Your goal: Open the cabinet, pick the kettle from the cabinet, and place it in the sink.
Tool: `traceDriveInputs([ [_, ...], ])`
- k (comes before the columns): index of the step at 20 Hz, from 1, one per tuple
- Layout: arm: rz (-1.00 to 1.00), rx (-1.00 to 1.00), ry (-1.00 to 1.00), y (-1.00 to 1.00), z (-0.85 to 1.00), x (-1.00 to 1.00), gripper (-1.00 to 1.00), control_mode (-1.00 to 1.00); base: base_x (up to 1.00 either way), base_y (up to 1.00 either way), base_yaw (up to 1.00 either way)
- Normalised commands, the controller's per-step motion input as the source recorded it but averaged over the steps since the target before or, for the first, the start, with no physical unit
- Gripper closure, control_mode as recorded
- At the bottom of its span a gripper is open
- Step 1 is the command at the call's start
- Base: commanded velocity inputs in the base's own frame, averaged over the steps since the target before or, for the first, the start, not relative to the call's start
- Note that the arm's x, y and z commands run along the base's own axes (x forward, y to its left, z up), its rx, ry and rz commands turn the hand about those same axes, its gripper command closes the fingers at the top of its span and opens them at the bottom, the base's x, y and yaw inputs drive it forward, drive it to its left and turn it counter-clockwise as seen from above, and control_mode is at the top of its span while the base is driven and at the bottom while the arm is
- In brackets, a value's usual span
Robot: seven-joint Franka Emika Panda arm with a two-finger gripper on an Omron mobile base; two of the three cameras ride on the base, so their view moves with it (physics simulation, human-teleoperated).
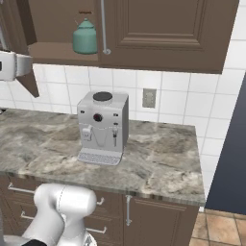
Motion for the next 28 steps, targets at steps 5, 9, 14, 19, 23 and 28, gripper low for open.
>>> traceDriveInputs([
  [5,0.0,0.26,-0.01,-0.61,0.0,-0.17,-1.0,-1.0,0.0,0.0,0.0],
  [9,0.01,0.32,0.0,-0.48,0.0,0.0,-1.0,-1.0,0.0,0.0,0.0],
  [14,0.07,0.25,0.01,-0.28,0.0,0.12,-1.0,-1.0,0.0,0.0,0.0],
  [19,0.08,0.19,0.22,-0.23,0.0,0.3,-1.0,-1.0,0.0,0.0,0.0],
  [23,0.16,0.2,0.26,-0.12,0.0,0.31,-1.0,-1.0,0.0,0.0,0.0],
  [28,0.24,0.1,0.18,0.04,0.0,0.37,-1.0,-1.0,0.0,0.0,0.0],
])
